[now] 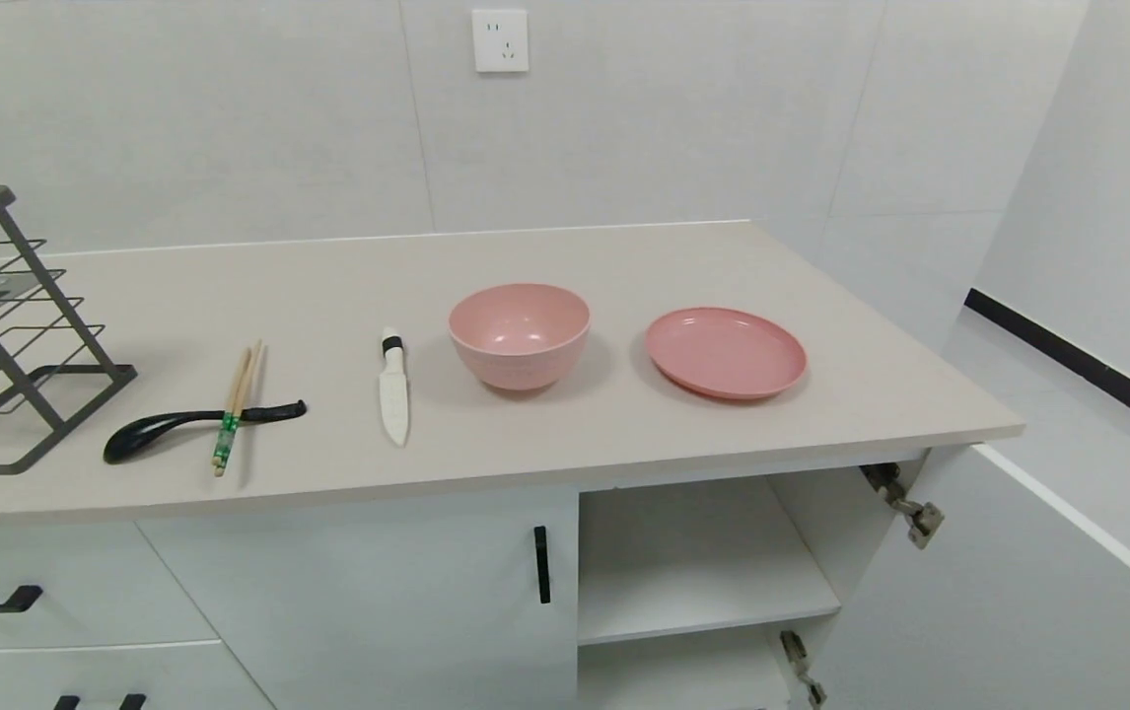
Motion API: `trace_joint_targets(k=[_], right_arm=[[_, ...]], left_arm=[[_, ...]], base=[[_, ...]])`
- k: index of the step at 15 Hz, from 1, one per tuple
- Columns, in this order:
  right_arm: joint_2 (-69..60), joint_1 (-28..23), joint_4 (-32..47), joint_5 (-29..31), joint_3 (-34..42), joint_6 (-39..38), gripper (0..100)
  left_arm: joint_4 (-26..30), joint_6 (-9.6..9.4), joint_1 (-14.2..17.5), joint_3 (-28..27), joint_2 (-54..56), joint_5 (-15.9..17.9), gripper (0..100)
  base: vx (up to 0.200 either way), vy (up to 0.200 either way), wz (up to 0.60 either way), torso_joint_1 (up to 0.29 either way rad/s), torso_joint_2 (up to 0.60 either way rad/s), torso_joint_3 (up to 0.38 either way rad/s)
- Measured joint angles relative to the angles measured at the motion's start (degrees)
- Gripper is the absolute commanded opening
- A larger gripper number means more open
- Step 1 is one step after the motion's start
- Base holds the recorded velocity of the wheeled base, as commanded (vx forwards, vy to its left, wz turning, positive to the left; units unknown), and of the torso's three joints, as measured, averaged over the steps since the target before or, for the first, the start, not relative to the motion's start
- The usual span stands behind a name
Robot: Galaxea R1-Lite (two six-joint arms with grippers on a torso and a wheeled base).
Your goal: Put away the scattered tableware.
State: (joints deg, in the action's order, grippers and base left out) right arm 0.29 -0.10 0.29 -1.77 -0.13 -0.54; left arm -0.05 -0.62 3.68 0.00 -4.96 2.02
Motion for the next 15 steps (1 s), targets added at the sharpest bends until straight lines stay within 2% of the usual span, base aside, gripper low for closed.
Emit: trace_joint_targets(k=[2, 5, 9, 15], right_arm=[[0.0, 0.0, 0.0, 0.0, 0.0, 0.0, 100], [0.0, 0.0, 0.0, 0.0, 0.0, 0.0, 100], [0.0, 0.0, 0.0, 0.2, 0.0, 0.0, 100], [0.0, 0.0, 0.0, 0.1, 0.0, 0.1, 100]], left_arm=[[0.0, 0.02, 0.0, 0.0, 0.0, 0.0, 100], [0.0, 0.0, 0.0, 0.0, 0.0, 0.0, 100], [-0.1, 0.0, 0.0, 0.0, 0.0, 0.0, 100], [0.0, 0.0, 0.0, 0.0, 0.0, 0.0, 100]], base=[[0.0, 0.0, 0.0, 0.0, 0.0, 0.0], [0.0, -0.2, 0.0, 0.002, -0.01, 0.001], [0.0, 0.0, 0.0, 0.0, 0.0, 0.0], [0.0, 0.0, 0.0, 0.199, -0.38, -0.178]])
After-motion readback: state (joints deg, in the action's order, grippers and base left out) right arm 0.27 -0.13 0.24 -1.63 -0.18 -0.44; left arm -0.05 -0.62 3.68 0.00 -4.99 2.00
